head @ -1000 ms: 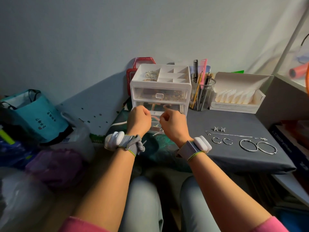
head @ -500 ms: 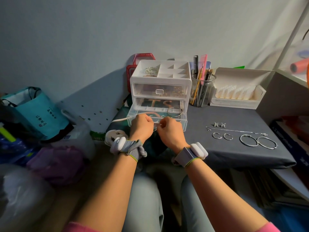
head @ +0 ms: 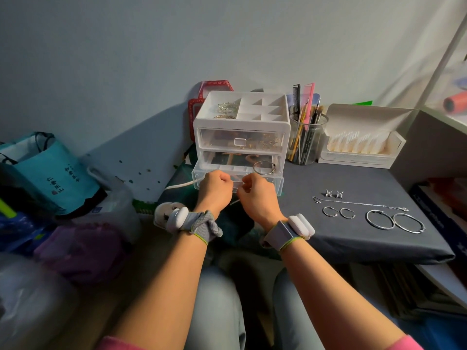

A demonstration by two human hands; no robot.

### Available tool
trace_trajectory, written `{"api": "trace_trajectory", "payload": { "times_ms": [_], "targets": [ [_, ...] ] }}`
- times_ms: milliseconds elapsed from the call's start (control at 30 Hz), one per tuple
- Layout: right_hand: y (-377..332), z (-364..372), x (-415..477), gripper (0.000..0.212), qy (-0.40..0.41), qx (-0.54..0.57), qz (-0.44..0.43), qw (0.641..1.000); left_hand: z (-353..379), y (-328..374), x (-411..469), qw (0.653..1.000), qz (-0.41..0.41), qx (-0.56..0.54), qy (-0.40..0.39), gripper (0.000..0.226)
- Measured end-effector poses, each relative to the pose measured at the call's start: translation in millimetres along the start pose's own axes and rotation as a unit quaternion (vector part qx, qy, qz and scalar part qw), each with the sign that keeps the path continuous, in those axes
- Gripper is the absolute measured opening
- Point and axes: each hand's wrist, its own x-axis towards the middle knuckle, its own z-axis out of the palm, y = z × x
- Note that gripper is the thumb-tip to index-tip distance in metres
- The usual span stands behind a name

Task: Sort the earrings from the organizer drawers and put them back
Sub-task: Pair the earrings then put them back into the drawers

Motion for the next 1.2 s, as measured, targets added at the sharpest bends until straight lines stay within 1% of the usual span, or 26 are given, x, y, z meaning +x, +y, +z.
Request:
{"api": "trace_trajectory", "payload": {
  "times_ms": [200, 400, 633, 833, 1200],
  "targets": [
    [3, -1, 20, 0.026, -0.001, -0.005, 0.002, 1.0, 5, -1, 24, 1.0, -0.002, -0.011, -0.018, 0.015],
    [4, -1, 48, 0.033, -0.012, -0.008, 0.014, 1.0, 14, 4, 52, 0.999, -0.004, -0.018, -0.028, 0.022],
    [7, 1, 71, 0.019, -0.007, -0.018, 0.029, 0.999, 21, 6, 75, 0.999, 0.001, -0.012, -0.03, 0.027],
    [8, 3, 79, 0.024, -0.012, -0.002, 0.032, 0.999, 25, 4, 87, 1.0, 0.003, -0.017, -0.024, 0.026],
    [8, 3, 83, 0.024, -0.014, -0.01, 0.032, 0.999, 30, 2, 97, 1.0, 0.003, -0.012, -0.021, 0.026]
  ]
}}
